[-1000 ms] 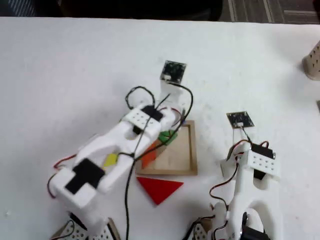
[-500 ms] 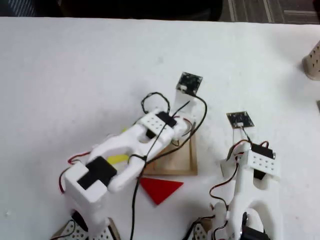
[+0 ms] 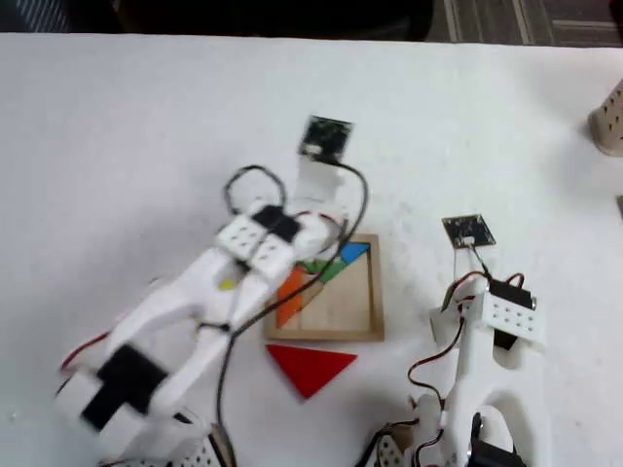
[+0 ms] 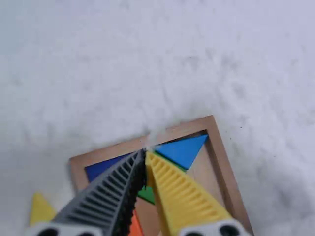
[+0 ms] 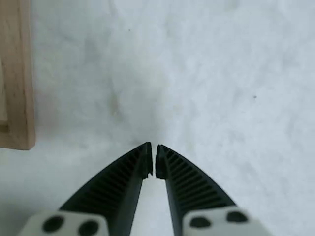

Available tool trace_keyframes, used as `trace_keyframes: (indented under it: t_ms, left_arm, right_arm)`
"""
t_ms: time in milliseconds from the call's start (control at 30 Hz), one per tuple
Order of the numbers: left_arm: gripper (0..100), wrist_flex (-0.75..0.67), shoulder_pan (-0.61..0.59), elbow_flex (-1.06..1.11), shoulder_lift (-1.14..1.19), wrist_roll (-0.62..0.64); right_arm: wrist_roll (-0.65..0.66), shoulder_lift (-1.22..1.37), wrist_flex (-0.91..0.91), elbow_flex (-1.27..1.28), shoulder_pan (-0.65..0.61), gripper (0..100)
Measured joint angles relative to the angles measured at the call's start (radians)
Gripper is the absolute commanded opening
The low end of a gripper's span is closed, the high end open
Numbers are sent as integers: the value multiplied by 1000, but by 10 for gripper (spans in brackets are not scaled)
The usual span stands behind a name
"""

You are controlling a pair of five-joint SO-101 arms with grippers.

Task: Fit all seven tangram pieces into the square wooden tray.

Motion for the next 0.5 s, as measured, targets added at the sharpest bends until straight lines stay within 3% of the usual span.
trace_keyframes:
  t_ms: [500]
  left_arm:
    - [24, 0, -502, 646, -652, -170]
  right_arm:
    - [0, 0, -3, 21, -71, 18]
